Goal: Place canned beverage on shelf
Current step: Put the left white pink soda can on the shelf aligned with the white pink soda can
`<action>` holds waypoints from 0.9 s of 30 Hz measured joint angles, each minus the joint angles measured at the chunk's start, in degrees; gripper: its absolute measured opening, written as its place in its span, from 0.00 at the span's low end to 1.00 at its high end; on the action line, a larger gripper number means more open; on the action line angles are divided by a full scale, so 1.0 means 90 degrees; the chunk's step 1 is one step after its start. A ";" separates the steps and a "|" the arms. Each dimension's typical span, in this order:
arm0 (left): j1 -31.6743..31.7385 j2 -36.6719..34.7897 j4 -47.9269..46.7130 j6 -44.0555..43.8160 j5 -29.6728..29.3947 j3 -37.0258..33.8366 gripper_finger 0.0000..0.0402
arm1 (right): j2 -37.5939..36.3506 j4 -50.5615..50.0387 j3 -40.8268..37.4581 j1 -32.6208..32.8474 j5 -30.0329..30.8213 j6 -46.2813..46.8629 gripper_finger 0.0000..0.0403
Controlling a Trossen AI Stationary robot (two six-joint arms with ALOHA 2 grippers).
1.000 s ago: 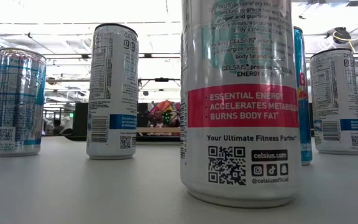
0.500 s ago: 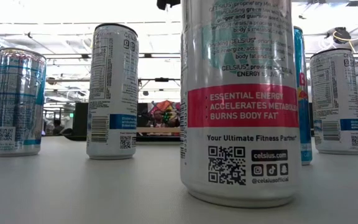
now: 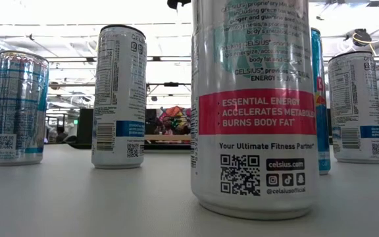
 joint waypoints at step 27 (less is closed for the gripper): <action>0.0041 0.0007 -0.0519 0.0138 0.0012 -0.0004 0.63 | -0.0198 -0.1079 0.0045 0.0001 0.0006 0.0262 0.59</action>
